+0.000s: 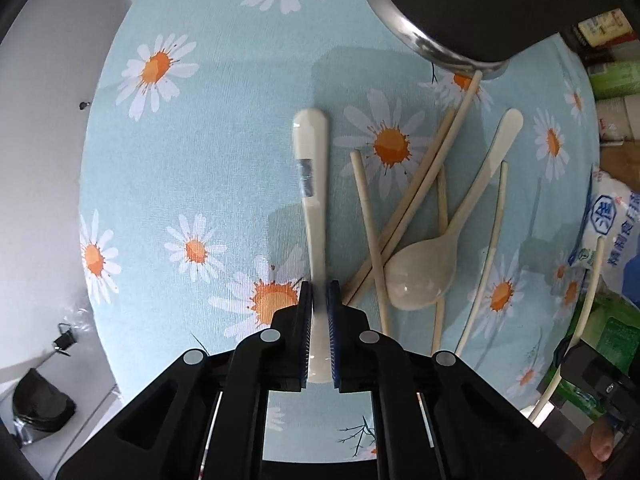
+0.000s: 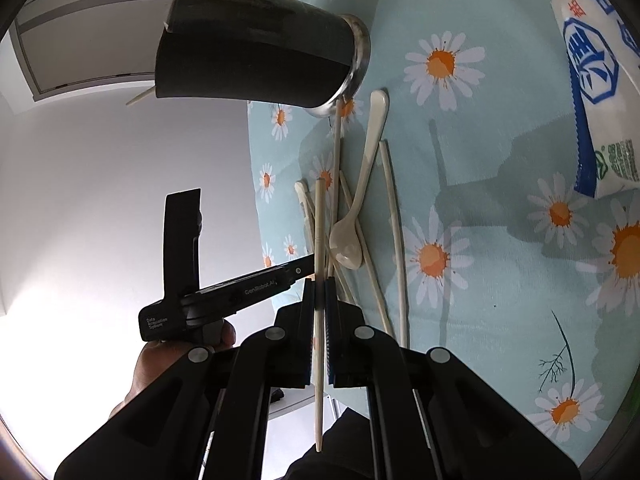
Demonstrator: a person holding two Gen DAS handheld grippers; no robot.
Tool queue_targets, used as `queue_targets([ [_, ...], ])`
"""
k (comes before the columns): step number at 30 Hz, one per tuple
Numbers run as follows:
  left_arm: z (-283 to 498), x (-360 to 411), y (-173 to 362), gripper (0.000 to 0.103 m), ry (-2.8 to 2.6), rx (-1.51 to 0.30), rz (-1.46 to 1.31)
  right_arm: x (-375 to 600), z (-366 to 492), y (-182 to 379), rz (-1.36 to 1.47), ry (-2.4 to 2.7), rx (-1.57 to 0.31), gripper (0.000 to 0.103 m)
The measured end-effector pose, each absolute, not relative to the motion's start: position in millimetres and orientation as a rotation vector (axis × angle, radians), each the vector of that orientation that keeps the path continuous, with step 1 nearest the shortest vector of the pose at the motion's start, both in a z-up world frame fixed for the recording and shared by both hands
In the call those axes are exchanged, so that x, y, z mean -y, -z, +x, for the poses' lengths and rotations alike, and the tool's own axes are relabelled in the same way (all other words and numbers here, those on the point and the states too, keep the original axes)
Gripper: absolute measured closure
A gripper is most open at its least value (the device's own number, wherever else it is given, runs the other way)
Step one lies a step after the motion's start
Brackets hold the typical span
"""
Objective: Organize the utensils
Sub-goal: 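Lift the white spoon toward the black holder with the left tool while the right tool holds the chopstick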
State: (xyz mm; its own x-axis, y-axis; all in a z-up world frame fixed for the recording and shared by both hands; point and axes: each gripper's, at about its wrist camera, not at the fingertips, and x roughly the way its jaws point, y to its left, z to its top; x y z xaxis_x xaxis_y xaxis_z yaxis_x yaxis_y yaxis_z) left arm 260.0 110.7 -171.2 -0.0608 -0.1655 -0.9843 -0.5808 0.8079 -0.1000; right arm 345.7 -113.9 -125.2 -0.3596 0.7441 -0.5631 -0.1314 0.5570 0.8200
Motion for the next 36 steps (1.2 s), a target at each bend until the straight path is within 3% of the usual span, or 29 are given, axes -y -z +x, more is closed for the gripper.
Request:
queue_targets([
  [16,217.0,-170.2,155.7,0.097,-0.188,-1.42,-0.758,92.8,331.9,113.3,0.458,-0.912,-1.602,0.097],
  [36,218.3,-193.9,49.1,0.097,0.214,-1.112,-0.56,53.0,306.8,48.7,0.359,-0.734,-1.26,0.097],
])
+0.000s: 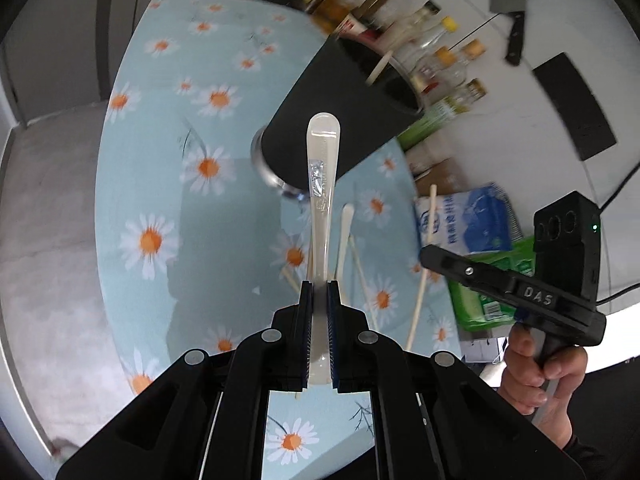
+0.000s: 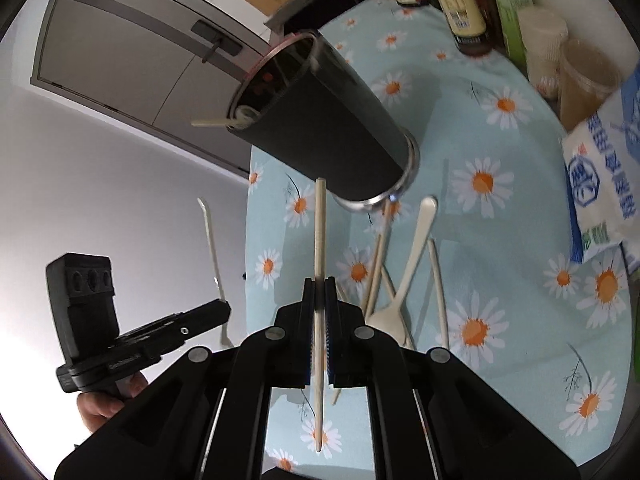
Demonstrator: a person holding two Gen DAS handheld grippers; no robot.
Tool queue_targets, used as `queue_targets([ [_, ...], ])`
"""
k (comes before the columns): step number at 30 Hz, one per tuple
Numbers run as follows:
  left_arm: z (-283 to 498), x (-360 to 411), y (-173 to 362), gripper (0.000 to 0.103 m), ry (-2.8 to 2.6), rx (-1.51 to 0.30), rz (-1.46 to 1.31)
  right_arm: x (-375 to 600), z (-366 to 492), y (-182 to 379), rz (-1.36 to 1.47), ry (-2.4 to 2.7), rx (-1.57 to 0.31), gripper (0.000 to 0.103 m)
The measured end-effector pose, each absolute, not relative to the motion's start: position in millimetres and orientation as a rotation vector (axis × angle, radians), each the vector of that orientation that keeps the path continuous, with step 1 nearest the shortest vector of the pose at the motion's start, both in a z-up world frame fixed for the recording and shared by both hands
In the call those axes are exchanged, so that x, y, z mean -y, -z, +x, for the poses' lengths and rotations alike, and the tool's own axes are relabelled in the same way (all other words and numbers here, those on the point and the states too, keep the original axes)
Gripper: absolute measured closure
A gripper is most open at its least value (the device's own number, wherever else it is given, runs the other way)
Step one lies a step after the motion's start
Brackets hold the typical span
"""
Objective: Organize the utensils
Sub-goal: 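Lift the white spoon toward the black holder with the left tool while the right tool holds the chopstick, then carry the white spoon and chopstick up over the black holder with both tools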
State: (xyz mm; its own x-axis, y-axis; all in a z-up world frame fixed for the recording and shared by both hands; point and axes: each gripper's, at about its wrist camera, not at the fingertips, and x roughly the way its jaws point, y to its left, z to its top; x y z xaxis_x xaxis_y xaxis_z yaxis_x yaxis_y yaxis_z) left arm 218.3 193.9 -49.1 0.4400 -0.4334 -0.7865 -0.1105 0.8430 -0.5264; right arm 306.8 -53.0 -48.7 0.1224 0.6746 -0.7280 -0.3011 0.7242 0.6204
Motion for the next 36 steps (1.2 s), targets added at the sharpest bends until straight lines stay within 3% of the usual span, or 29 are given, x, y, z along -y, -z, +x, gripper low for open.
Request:
queue_targets([
  [21,270.1,-178.6,-57.5,0.097,0.276,-0.754,-0.371,26.6,367.6,-40.3,0.33,-0.832,-0.975,0.097],
  [36,309.2,-176.3,-89.1,0.097,0.241,-0.638,-0.305,25.0,409.9,-93.9,0.319,-0.876,-0.749,0.097],
])
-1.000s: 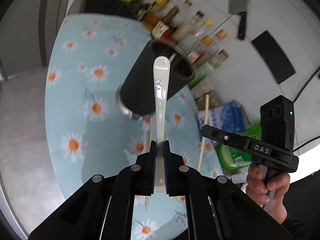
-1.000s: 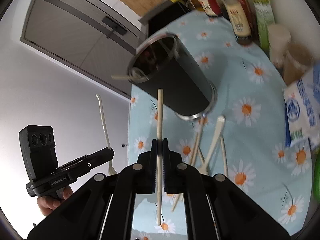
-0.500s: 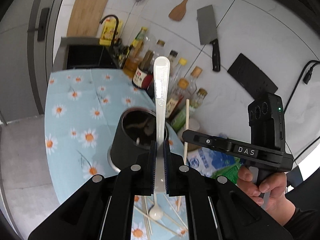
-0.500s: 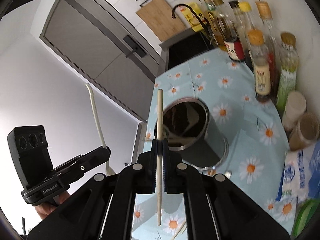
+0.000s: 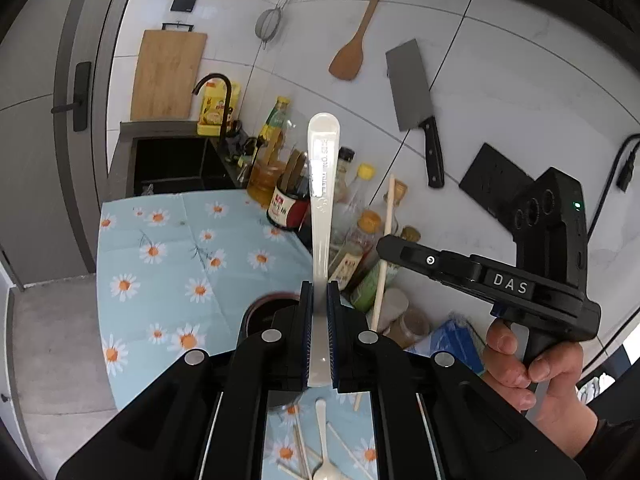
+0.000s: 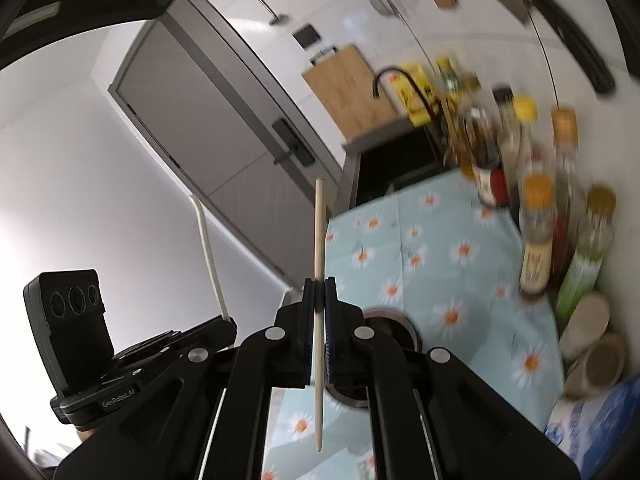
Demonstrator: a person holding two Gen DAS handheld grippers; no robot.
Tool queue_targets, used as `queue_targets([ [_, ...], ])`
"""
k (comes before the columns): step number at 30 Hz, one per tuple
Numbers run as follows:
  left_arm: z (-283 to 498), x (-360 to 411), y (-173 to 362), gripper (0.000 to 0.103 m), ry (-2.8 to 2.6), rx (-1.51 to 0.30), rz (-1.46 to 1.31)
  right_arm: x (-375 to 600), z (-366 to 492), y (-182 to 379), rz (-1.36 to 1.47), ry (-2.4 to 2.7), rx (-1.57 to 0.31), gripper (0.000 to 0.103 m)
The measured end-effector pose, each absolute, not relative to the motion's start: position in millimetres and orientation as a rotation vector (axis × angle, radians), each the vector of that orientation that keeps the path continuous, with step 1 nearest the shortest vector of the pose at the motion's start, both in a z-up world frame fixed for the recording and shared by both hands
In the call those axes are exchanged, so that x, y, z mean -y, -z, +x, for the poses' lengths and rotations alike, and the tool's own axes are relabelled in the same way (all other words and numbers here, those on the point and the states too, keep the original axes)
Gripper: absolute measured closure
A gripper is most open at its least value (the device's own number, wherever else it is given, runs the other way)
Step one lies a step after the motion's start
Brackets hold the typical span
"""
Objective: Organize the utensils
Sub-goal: 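Carry the white spoon and chopstick up over the black holder with both tools, then open both tools to drop the spoon and chopstick into the holder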
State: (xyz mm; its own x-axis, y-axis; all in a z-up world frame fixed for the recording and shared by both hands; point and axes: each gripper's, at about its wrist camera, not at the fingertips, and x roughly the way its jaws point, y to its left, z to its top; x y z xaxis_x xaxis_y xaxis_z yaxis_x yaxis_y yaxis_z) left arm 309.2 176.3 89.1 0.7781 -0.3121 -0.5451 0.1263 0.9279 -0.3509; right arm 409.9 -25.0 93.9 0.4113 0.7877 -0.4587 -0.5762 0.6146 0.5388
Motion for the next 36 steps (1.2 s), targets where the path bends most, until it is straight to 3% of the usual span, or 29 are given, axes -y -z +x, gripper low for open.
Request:
queue_targets([
  [8,331.9,-175.0,-93.7,0.097,0.261,-0.581,-0.285,16.9,416.4,-114.1,0.243,-0.893,-0.559,0.097],
  [17,353.0,-176.7,-72.2,0.097,0.284,-0.561,-0.288,17.8,430.0,-94.8,0.255,-0.877,-0.5,0.097],
  [36,364.9,-163.9,-13.0,0.096,0.373,-0.678,-0.286,6.8,437.9,-38.0,0.201,-0.83,-0.585,0.097],
])
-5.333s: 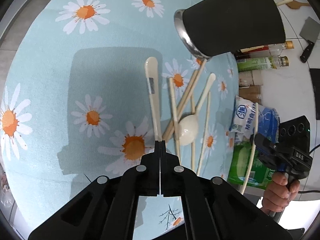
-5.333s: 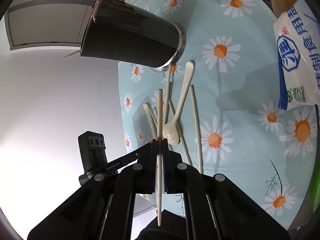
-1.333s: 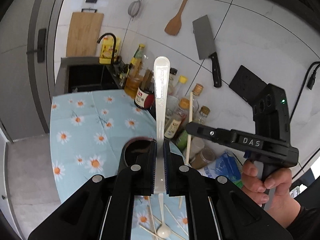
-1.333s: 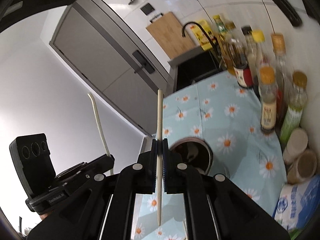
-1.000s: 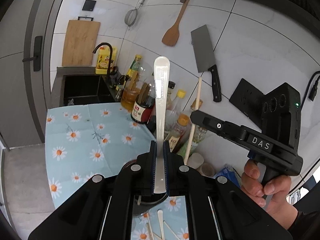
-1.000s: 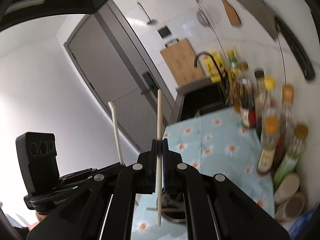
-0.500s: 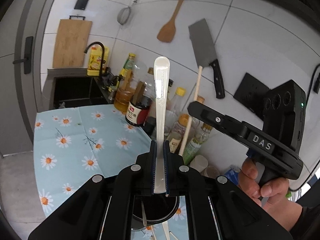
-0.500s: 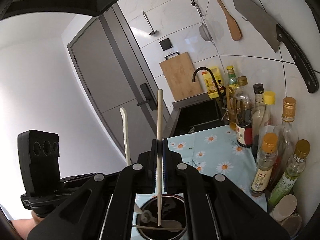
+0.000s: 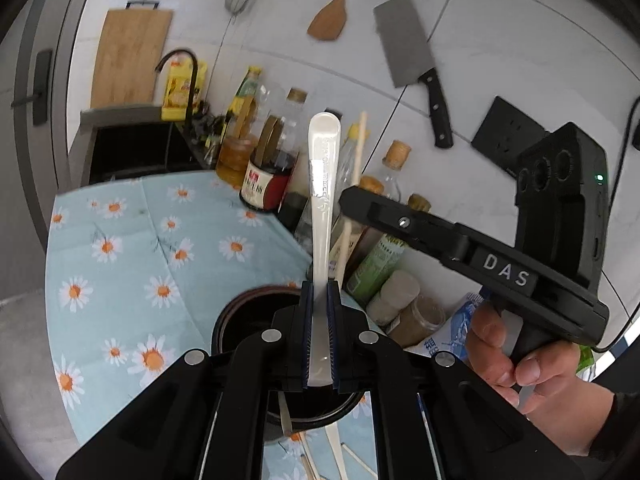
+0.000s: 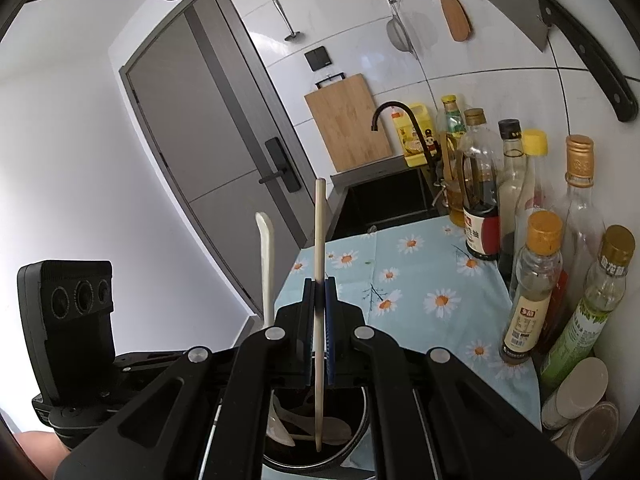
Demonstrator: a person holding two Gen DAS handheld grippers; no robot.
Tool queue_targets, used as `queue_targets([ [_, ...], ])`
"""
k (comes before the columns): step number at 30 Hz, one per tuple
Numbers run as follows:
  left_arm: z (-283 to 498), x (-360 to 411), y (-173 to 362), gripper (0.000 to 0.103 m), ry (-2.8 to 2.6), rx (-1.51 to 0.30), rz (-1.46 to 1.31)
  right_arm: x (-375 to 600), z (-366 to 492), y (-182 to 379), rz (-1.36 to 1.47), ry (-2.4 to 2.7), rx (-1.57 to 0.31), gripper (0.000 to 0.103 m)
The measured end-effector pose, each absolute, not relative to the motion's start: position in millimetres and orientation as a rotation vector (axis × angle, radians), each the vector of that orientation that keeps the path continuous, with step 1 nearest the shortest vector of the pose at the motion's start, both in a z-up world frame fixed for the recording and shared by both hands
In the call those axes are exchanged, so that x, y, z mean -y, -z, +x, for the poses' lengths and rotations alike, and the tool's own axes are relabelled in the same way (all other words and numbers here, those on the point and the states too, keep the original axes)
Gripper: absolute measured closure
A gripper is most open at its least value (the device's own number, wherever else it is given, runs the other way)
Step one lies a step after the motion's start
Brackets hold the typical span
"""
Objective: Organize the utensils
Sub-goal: 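Open both tools to drop the spoon and chopstick into the holder, then move both tools back down to the utensils on the tablecloth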
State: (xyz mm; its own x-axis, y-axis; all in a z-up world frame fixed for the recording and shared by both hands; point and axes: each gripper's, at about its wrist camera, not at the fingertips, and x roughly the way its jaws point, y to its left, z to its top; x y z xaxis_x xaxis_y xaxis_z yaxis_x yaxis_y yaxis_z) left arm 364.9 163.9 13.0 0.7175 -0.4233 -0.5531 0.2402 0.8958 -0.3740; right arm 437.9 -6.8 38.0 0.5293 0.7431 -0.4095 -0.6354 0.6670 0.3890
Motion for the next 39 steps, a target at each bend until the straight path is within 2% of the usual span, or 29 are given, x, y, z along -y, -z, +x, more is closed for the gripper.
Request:
queue_targets([
  [3,365.9,-166.5,-10.9,0.096,0.367,-0.696,-0.305,9.5,441.4,-34.7,0.235,-0.825,-0.621,0.082],
  [14,360.4,-168.4,-17.1,0.096,0.372,-0.701,-0.336,26.7,437.2,-41.9,0.304,-0.811,-0.641,0.082],
  [26,334.7,-163.2,-49.4,0.096,0.384,-0.644,-0.32,44.8,411.6,-55.2,0.311,-0.811,-0.636,0.082],
  [30,319.3,-158.7,-59.3,0.095,0.388,-0.632,-0.299,48.4,396.8,-59.1,0.299,-0.811,-0.66,0.078],
  [32,311.0,-157.8,-62.8,0.086,0.39,-0.627,-0.3,51.5,387.8,-59.8,0.294,-0.81,-0.667,0.078],
  [36,290.6,-156.6,-66.5,0.086,0.386,-0.616,-0.3,56.2,369.9,-60.1,0.287,-0.82,-0.686,0.077],
  [39,278.9,-155.5,-65.1,0.086,0.386,-0.622,-0.302,57.0,358.8,-56.5,0.28,-0.822,-0.726,0.07],
])
